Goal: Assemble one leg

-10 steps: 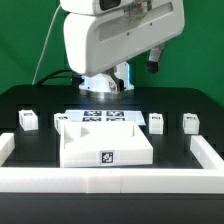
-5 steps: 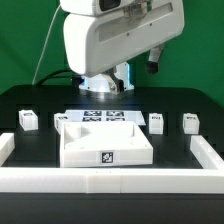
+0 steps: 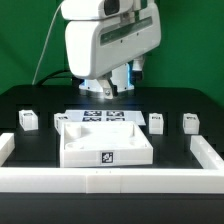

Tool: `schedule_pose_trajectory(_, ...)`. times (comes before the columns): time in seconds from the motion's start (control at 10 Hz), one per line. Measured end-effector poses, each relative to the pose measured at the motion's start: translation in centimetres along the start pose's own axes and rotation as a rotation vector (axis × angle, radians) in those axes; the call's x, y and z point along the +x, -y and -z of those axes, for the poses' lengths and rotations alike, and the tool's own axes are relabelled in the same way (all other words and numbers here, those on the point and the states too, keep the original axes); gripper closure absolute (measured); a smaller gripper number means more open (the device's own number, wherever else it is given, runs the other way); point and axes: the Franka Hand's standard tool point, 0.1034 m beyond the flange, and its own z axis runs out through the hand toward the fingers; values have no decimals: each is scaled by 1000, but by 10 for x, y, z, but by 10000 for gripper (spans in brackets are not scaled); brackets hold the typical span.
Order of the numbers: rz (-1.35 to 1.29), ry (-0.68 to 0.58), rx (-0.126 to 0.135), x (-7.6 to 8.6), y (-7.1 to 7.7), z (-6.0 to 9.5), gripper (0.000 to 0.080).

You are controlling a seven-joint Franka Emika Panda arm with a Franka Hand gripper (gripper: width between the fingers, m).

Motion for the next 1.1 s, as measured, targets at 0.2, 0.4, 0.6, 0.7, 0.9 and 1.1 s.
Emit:
schedule_pose_trajectory(0.2,118,34,-61,-7,0,-10,150)
schedule_pose_trajectory(0.4,109,34,-58,-7,0,-10,150)
schedule_pose_trajectory(0.6,110,34,-57,-7,0,-12,150)
schedule_pose_trajectory(0.7,233,34,-97,-8,-3,-15,150)
schedule_pose_trajectory(0.9,488,80,-138,-19,10,-32,150)
schedule_pose_trajectory(1.1,545,106,-144,-24,19,-41,150)
